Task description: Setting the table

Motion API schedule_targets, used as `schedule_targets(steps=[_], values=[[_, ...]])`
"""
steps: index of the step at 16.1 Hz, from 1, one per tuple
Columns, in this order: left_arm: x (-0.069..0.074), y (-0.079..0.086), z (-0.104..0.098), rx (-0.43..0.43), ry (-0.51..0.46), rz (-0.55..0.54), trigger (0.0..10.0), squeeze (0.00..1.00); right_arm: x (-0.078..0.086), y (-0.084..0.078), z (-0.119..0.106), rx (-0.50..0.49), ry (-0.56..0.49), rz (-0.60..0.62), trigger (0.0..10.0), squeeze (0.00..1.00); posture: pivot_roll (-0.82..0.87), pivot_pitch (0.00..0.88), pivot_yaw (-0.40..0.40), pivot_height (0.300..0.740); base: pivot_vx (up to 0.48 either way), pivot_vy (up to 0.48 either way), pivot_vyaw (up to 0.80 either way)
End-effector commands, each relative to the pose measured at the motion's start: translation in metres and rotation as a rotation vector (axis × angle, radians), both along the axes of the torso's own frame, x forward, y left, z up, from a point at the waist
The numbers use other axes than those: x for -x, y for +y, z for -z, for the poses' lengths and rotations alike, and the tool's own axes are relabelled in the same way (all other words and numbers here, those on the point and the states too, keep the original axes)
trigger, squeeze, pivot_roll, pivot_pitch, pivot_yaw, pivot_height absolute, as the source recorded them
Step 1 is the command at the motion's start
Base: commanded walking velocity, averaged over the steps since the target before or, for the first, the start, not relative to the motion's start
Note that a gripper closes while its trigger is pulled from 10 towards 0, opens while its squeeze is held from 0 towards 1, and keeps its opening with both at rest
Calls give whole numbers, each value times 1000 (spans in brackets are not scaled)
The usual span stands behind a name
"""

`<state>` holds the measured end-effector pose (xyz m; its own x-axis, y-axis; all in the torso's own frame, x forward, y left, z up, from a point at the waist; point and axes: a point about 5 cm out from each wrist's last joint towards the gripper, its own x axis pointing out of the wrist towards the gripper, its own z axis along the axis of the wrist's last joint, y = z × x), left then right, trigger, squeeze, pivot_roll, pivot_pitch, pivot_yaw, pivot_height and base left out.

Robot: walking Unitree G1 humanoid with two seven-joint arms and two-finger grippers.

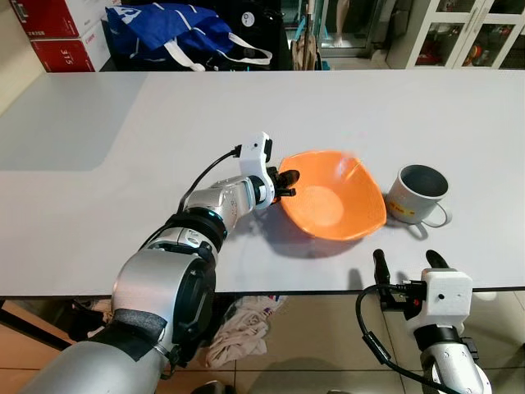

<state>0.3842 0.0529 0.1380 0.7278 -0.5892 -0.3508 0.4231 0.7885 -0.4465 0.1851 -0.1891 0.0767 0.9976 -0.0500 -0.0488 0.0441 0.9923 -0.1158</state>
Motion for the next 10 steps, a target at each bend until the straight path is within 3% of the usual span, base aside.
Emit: schedule_targets(steps=[1,10], values=[[0,0,0,-17,-8,-3,10000,1000,1,1,-1,7,11,-3,10000,0,-231,36,46,740,0,0,0],[-1,1,0,-109,-77,27,10000,1000,2,2,-1,8,16,2,10000,0,-235,39,50,740,0,0,0]])
